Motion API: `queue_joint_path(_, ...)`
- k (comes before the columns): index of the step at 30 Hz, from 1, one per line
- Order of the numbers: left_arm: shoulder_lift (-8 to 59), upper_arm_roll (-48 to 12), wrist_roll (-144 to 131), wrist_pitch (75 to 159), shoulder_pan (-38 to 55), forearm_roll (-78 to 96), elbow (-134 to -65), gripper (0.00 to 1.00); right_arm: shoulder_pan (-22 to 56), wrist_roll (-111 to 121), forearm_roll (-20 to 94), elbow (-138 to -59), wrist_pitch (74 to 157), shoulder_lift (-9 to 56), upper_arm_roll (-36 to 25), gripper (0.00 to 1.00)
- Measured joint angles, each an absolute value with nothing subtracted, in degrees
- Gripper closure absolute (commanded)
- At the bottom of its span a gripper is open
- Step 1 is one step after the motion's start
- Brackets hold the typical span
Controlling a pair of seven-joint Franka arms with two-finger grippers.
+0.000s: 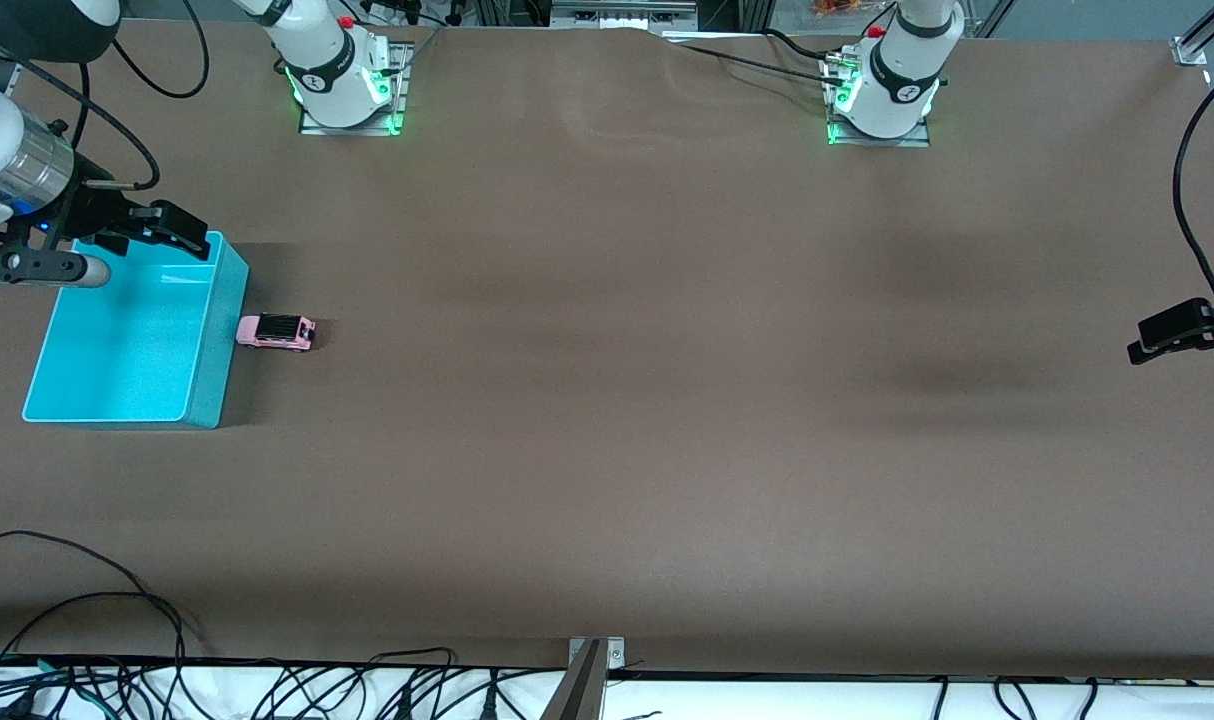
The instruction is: Wind and store pink jeep toy
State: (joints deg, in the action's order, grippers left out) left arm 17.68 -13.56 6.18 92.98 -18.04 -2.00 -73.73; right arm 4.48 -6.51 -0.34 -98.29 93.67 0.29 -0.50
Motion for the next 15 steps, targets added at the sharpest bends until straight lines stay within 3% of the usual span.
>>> queue_joint_path(6,17.7,-13.6,6.2,93.0,-18.1,-2.0,-73.7,0.0,4.5,-6.5,-0.3,-99.9,96.0,0.7,-0.5,0.0)
queue_joint_path(15,17.5,-13.5,6.2,93.0,-18.9,-2.0,-73.2,0.0,4.5,-6.5,-0.3,-109.1,105.7,0.4,-0.5,0.0)
